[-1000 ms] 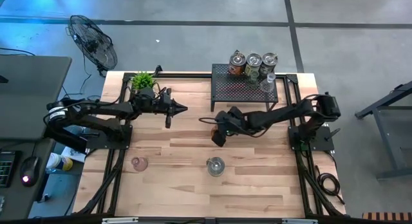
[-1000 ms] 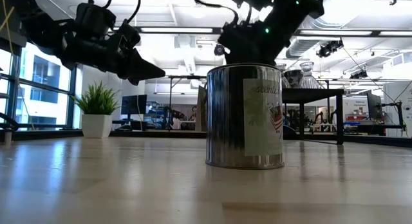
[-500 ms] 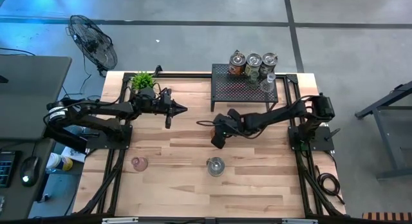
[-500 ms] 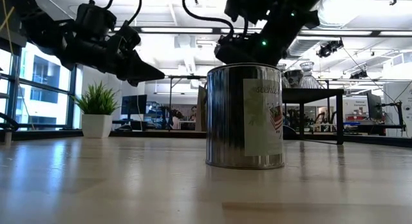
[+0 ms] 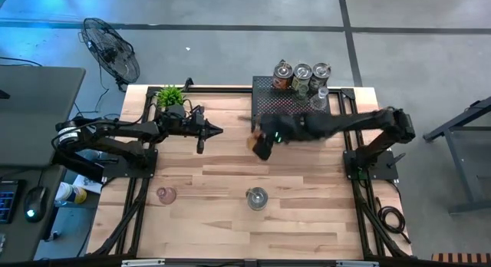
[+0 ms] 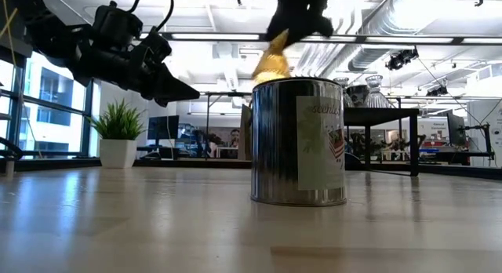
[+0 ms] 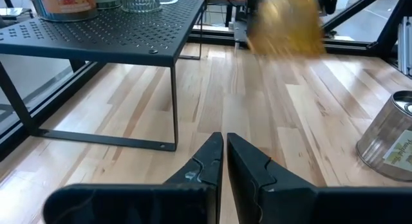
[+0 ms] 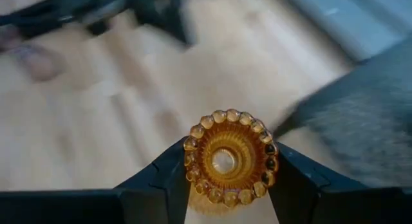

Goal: Pick & Place candle stick holders
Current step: Put the orange candle holder on the shelf

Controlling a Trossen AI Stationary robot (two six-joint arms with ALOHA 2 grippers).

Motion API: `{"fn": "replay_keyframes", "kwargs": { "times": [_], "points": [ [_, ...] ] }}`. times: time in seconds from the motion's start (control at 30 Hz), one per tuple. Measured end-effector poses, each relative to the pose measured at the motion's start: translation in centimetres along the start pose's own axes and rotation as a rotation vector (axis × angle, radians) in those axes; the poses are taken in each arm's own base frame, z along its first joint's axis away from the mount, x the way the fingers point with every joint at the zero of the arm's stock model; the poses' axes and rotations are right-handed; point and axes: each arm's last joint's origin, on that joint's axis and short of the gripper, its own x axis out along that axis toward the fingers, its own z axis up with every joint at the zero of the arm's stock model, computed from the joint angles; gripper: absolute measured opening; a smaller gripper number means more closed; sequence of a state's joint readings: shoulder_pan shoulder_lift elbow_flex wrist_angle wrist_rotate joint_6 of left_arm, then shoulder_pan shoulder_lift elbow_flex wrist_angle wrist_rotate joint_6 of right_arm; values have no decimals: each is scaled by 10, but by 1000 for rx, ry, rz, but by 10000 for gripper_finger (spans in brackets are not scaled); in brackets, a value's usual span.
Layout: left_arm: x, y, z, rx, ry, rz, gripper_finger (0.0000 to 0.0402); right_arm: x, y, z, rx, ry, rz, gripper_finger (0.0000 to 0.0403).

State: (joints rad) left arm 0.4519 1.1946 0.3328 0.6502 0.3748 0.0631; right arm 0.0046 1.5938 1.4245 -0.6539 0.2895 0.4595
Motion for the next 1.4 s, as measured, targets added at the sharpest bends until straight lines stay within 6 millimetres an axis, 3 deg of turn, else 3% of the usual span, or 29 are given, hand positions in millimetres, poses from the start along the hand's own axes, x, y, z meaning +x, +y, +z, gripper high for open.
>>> {"fn": "replay_keyframes", "kwargs": {
  "times": [0.1, 0.23, 0.4, 0.57, 0.87, 1.1, 1.4],
  "points": [
    [0, 0, 0, -1, 3, -3, 19, -22, -22, 26, -36, 13, -124, 160],
    [0, 0, -1, -9, 5, -4, 19, -23, -60, 44, -31, 46, -198, 152],
    [0, 0, -2, -13, 15, -5, 19, -19, -102, 49, 5, 108, -268, 158],
    [0, 0, -2, -14, 16, -5, 19, -19, -128, 52, 41, 129, -324, 152],
    [0, 0, -2, -15, 20, -5, 19, 7, -156, 36, 129, 141, -351, 164],
    [0, 0, -2, -15, 19, -5, 19, 7, -160, 37, 126, 121, -369, 148],
    [0, 0, -2, -8, 22, -5, 19, 6, -168, 35, 138, 142, -414, 165]
  ]
}}
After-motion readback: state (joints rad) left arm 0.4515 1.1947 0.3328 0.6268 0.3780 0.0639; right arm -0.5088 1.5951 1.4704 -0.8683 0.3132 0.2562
